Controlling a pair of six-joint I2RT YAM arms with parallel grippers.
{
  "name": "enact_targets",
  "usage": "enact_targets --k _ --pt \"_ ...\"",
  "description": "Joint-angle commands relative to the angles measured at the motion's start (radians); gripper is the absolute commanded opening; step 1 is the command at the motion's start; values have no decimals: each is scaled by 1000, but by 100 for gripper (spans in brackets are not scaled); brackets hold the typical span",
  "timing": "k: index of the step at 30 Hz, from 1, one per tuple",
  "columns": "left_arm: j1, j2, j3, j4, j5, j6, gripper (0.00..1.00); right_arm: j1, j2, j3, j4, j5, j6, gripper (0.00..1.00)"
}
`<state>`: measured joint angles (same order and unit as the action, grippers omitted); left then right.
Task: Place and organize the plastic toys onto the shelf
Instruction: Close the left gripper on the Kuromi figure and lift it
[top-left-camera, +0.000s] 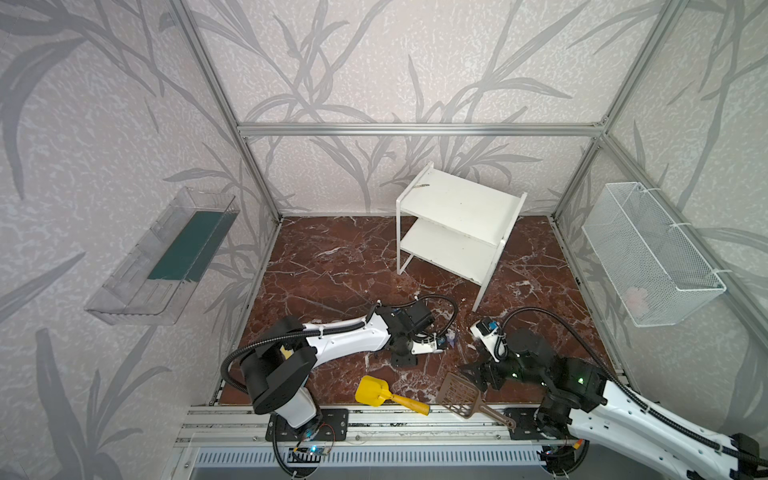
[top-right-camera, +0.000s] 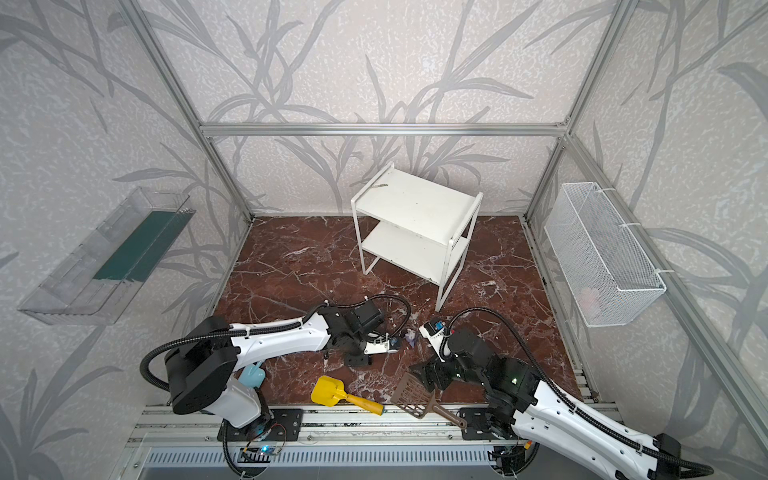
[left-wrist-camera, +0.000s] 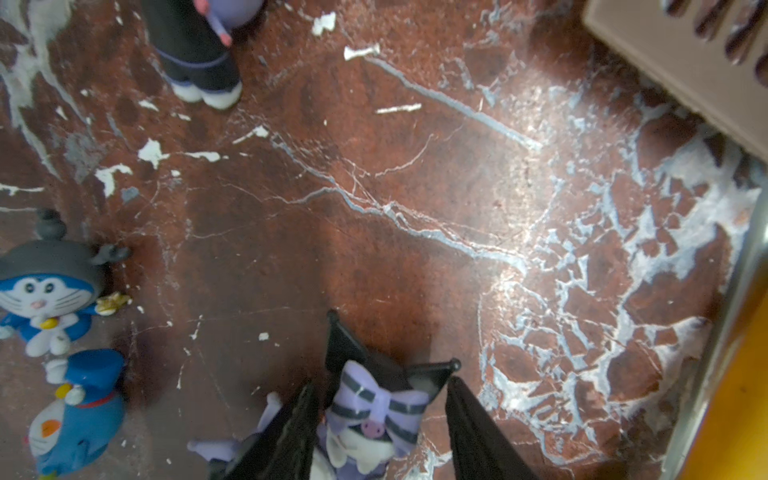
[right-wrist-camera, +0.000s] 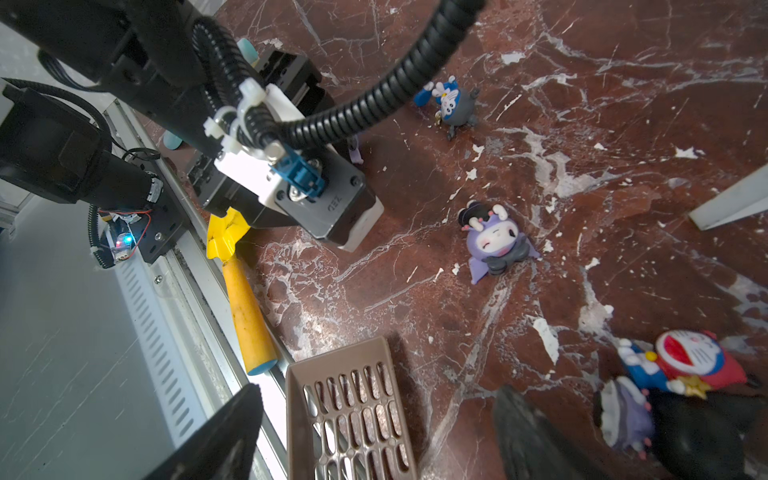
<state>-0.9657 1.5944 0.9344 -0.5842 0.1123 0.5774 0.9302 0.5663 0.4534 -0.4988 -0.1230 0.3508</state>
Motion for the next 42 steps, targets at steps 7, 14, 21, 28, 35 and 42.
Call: enact_targets --k 7,14,21,28,35,42 --pt "5 15 66 -73 25 36 36 5 -1 -10 11 2 -1 87" --pt "15 -69 81 -71 10 -1 32 5 2 -12 14 5 -3 87" --pt "51 -276 28 105 -8 -128 32 5 -3 -13 20 11 -6 87" --pt "97 -408 -32 338 1 -299 33 5 16 -1 26 14 -14 87" --pt "156 -469 -160 809 -1 -491 34 6 40 17 57 4 -26 87" --pt "229 -413 -197 1108 -14 -566 33 5 43 56 80 12 -50 89"
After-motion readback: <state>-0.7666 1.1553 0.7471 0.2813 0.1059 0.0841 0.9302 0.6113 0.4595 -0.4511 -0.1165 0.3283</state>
